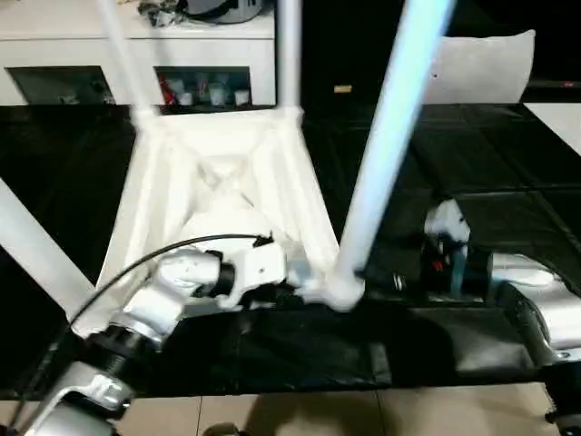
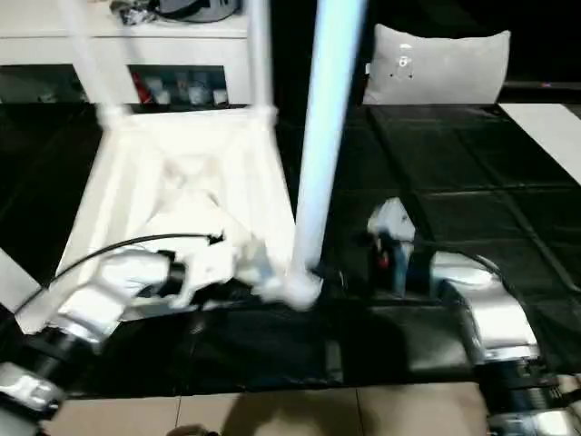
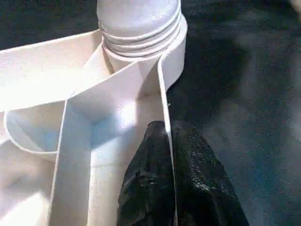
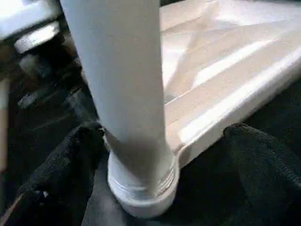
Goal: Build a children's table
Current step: Rotate leg to tighten
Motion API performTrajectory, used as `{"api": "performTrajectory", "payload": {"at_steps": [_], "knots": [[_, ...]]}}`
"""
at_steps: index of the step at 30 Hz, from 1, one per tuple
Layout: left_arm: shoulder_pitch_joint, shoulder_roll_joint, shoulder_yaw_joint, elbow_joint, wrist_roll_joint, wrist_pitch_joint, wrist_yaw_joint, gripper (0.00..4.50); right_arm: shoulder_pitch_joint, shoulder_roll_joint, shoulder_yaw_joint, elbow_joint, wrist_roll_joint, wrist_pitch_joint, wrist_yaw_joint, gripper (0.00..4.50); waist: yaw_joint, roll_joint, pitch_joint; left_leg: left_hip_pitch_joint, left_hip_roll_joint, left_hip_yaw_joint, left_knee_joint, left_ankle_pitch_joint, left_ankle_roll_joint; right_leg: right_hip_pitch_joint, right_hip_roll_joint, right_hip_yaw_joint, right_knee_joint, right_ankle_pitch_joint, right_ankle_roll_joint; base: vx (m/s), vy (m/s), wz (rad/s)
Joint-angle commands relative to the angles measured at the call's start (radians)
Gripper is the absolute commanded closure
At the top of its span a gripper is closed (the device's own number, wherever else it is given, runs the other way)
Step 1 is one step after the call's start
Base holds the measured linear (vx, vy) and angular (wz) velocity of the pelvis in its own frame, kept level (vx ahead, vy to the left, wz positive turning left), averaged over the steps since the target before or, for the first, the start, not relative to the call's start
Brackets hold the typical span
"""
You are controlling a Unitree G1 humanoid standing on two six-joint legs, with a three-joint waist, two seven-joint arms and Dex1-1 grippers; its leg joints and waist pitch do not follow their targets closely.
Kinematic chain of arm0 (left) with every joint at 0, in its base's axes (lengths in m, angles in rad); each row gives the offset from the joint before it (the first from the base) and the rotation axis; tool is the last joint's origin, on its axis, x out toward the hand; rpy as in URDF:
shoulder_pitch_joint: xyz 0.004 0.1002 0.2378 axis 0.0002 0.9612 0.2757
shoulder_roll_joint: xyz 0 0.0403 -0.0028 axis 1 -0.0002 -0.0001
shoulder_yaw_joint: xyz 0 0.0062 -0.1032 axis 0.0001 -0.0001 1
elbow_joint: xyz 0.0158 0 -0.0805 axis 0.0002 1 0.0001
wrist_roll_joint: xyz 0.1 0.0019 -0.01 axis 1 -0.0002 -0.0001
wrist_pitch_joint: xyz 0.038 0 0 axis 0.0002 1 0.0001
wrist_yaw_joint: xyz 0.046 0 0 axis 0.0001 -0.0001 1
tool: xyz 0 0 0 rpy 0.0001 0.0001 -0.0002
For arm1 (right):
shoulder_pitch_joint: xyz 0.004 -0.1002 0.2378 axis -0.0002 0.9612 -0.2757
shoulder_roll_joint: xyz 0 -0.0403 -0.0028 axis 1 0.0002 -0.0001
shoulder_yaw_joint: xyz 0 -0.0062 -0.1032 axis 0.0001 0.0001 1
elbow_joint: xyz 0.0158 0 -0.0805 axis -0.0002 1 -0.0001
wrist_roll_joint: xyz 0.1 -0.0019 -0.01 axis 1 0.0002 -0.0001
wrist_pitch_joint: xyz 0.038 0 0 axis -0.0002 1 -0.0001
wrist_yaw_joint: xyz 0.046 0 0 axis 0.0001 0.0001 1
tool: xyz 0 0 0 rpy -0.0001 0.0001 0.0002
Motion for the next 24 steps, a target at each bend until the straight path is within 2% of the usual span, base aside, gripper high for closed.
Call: {"api": "performTrajectory", "payload": {"at_steps": [1, 4, 7, 12, 18, 20, 21, 24], "knots": [[-0.006, 0.0, -0.068, -0.007, 0.006, -0.041, -0.084, 4.5, 0.002, -0.019, 0.033, -0.036, 0.021, 0.013, 0.066, 0.42, 0.0, -0.018, -0.063, 0.005, 0.041, -0.002, -0.061, -0.108, 0.1, 0.056, -0.057, 0.054, -0.063, -0.119, -0.213, 0.0, 0.0, 0.0], [-0.009, 0.017, -0.082, -0.003, 0.003, -0.067, -0.121, 4.5, 0.0, -0.033, 0.058, -0.038, 0.035, 0.029, 0.124, 0.61, 0.01, -0.017, -0.063, 0.006, 0.044, -0.001, -0.06, -0.099, 0.107, 0.053, -0.059, 0.054, -0.06, -0.109, -0.224, 0.0, 0.0, 0.0], [-0.002, 0.034, -0.104, -0.021, 0.008, -0.095, -0.153, 4.5, -0.006, -0.033, 0.099, -0.029, 0.036, 0.037, 0.171, 0.86, 0.013, -0.02, -0.061, 0.005, 0.044, -0.002, -0.062, -0.124, 0.092, 0.055, -0.062, 0.054, -0.064, -0.148, -0.215, 0.0, 0.0, 0.0], [-0.003, 0.032, -0.103, -0.017, 0.004, -0.106, -0.167, 4.5, -0.013, -0.042, 0.126, -0.022, 0.043, 0.052, 0.218, 1.26, 0.012, -0.023, -0.06, 0.006, 0.043, -0.002, -0.064, -0.138, 0.073, 0.054, -0.062, 0.055, -0.068, -0.183, -0.201, 0.0, 0.0, 0.0], [-0.014, 0.03, -0.106, 0.004, 0.001, -0.126, -0.171, 4.5, -0.028, -0.044, 0.138, -0.009, 0.044, 0.06, 0.236, 1.72, 0.013, -0.022, -0.064, 0.006, 0.042, -0.001, -0.06, -0.109, 0.078, 0.055, -0.061, 0.055, -0.061, -0.134, -0.213, 0.0, 0.0, 0.0], [-0.017, 0.029, -0.104, 0.008, 0.002, -0.128, -0.17, 4.5, -0.031, -0.042, 0.137, -0.005, 0.044, 0.061, 0.24, 1.9, 0.014, -0.023, -0.064, 0.005, 0.042, -0.001, -0.06, -0.108, 0.079, 0.056, -0.06, 0.054, -0.061, -0.132, -0.213, 0.0, 0.0, 0.0], [-0.018, 0.028, -0.103, 0.01, 0.004, -0.13, -0.168, 4.5, -0.032, -0.041, 0.137, -0.004, 0.044, 0.06, 0.24, 2.13, 0.015, -0.023, -0.064, 0.005, 0.042, -0.001, -0.06, -0.106, 0.08, 0.056, -0.061, 0.055, -0.061, -0.128, -0.214, 0.0, 0.0, 0.0], [-0.02, 0.028, -0.101, 0.015, 0.016, -0.13, -0.153, 4.5, -0.033, -0.038, 0.137, -0.004, 0.044, 0.062, 0.238, 2.24, 0.015, -0.023, -0.063, 0.005, 0.042, -0.001, -0.061, -0.116, 0.075, 0.056, -0.061, 0.054, -0.062, -0.145, -0.212, 0.0, 0.0, 0.0]]}}
